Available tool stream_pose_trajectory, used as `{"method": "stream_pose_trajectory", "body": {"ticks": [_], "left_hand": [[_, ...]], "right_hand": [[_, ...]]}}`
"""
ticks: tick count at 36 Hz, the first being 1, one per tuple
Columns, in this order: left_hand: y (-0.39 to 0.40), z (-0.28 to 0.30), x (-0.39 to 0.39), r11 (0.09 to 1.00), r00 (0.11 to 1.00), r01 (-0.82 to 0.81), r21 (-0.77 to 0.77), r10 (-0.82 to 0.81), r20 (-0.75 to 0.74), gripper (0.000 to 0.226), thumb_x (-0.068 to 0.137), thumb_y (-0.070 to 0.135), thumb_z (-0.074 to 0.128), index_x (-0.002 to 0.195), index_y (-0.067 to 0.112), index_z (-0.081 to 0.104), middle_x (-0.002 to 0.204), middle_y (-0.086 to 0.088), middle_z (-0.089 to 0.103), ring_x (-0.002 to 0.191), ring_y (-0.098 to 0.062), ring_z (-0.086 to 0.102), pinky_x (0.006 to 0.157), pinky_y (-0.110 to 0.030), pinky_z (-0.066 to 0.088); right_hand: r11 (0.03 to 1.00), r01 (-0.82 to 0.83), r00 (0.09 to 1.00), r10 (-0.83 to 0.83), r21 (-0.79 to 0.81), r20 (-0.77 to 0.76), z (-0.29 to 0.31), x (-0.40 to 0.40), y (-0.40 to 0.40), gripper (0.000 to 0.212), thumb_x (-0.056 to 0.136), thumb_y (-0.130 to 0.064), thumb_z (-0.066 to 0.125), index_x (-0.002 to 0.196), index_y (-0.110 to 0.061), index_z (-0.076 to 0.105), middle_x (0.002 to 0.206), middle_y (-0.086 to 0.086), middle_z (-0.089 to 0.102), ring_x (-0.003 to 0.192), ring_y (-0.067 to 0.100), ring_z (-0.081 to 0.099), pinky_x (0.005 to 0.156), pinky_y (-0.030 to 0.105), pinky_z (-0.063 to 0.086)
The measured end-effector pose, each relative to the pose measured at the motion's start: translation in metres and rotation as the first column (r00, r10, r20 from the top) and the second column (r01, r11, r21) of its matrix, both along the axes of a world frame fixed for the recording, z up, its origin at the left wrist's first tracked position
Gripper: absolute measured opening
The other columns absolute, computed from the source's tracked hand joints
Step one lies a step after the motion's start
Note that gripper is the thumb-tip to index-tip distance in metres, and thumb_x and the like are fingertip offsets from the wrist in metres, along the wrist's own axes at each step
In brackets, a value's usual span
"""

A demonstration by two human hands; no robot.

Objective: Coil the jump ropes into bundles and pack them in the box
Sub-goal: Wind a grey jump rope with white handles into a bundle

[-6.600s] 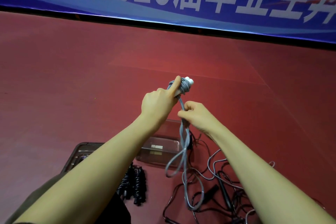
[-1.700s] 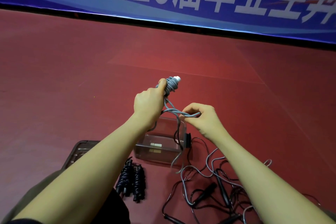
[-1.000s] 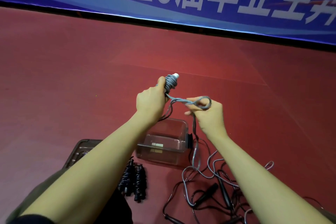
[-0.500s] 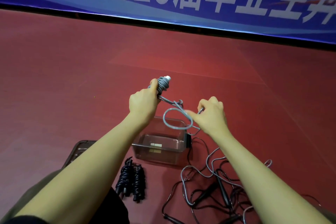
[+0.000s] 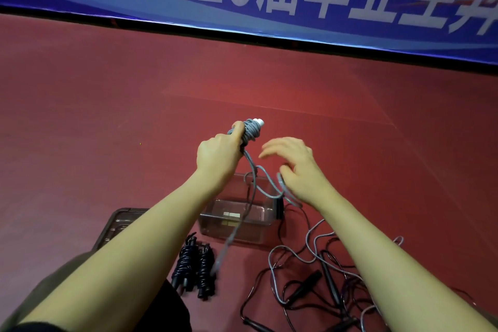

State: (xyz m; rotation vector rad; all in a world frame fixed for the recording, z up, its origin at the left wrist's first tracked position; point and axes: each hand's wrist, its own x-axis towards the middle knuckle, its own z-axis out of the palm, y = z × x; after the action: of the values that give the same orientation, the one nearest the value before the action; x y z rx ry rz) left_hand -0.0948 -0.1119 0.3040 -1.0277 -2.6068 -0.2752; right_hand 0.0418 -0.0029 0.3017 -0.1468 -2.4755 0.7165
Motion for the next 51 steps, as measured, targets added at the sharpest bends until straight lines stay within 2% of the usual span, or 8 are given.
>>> {"method": "stream_pose_trajectory", "body": {"ticks": [6,12,20,29,34,37,44,51], "left_hand": [[0.003,0.001,0.007,0.999,0.999,0.034,-0.014,-0.034,-0.033,0.039,0.094,0.017,0.043,0.132,0.015,0.03,0.081,-0.009,0.06,0.059,-0.03,0.044,0.043,-0.029,0.018],[0.009,0.002,0.012,0.999,0.998,0.053,-0.005,-0.053,-0.022,0.04,0.092,0.014,0.043,0.13,0.014,0.03,0.082,-0.009,0.06,0.059,-0.031,0.044,0.044,-0.029,0.019],[0.01,0.001,0.003,0.996,0.997,0.078,-0.039,-0.078,0.008,0.039,0.096,0.022,0.044,0.131,0.013,0.029,0.09,-0.012,0.065,0.067,-0.035,0.054,0.053,-0.033,0.031],[0.004,-0.014,-0.012,0.993,0.998,0.06,-0.097,-0.06,0.002,0.041,0.094,0.027,0.052,0.128,0.014,0.034,0.082,-0.009,0.062,0.068,-0.034,0.056,0.052,-0.032,0.03],[0.003,-0.023,-0.012,0.97,0.996,0.079,-0.231,-0.085,-0.017,0.034,0.092,0.023,0.05,0.121,0.009,0.039,0.098,-0.01,0.067,0.085,-0.035,0.064,0.058,-0.032,0.034],[0.003,-0.025,-0.007,0.938,0.993,0.111,-0.329,-0.113,0.011,0.029,0.092,0.029,0.056,0.111,0.007,0.051,0.106,-0.01,0.065,0.094,-0.032,0.064,0.063,-0.033,0.037],[0.005,-0.023,0.007,0.858,0.953,0.253,-0.446,-0.3,-0.036,0.017,0.094,0.019,0.045,0.089,0.012,0.059,0.098,-0.009,0.067,0.087,-0.032,0.064,0.062,-0.03,0.038],[0.001,-0.016,0.01,0.724,0.826,0.42,-0.547,-0.555,-0.1,0.016,0.094,0.02,0.043,0.09,0.012,0.056,0.09,-0.009,0.066,0.082,-0.032,0.063,0.06,-0.031,0.035]], "right_hand": [[0.945,0.099,0.995,-0.088,-0.311,0.048,-0.001,-0.009,-0.008,0.005,0.085,-0.019,0.065,0.087,-0.018,0.061,0.09,-0.005,0.065,0.089,0.016,0.061,0.092,0.045,0.045],[0.919,0.242,0.946,-0.152,-0.313,0.286,-0.007,-0.023,-0.015,0.021,0.074,-0.028,0.073,0.086,-0.018,0.059,0.088,-0.006,0.066,0.095,0.019,0.061,0.096,0.042,0.04],[0.839,0.175,0.918,0.05,-0.515,0.393,0.002,-0.02,-0.012,0.024,0.083,-0.012,0.065,0.06,-0.012,0.057,0.056,0.003,0.046,0.052,0.015,0.039,0.052,0.025,0.033],[0.97,0.192,0.733,-0.244,0.151,0.635,0.018,-0.01,-0.015,0.021,0.072,-0.024,0.061,0.059,-0.017,0.047,0.06,-0.001,0.047,0.063,0.025,0.047,0.057,0.028,0.034],[0.799,0.14,0.887,-0.364,0.585,0.285,0.012,-0.008,-0.012,0.009,0.07,-0.012,0.058,0.077,-0.018,0.058,0.082,0.004,0.06,0.081,0.029,0.062,0.08,0.036,0.043],[0.774,0.246,0.956,-0.292,0.583,-0.016,0.01,-0.009,-0.01,0.016,0.054,-0.007,0.067,0.067,-0.013,0.058,0.064,0.005,0.054,0.06,0.028,0.06,0.082,0.042,0.053],[0.969,0.225,0.973,-0.229,0.105,0.029,0.013,-0.013,-0.012,0.019,0.073,-0.008,0.056,0.071,-0.019,0.041,0.073,-0.002,0.038,0.067,0.03,0.042,0.059,0.038,0.038],[0.886,0.322,0.909,-0.388,0.334,0.154,0.018,-0.013,0.003,0.009,0.091,-0.022,0.053,0.083,-0.019,0.05,0.085,-0.003,0.047,0.079,0.03,0.054,0.065,0.031,0.035]]}}
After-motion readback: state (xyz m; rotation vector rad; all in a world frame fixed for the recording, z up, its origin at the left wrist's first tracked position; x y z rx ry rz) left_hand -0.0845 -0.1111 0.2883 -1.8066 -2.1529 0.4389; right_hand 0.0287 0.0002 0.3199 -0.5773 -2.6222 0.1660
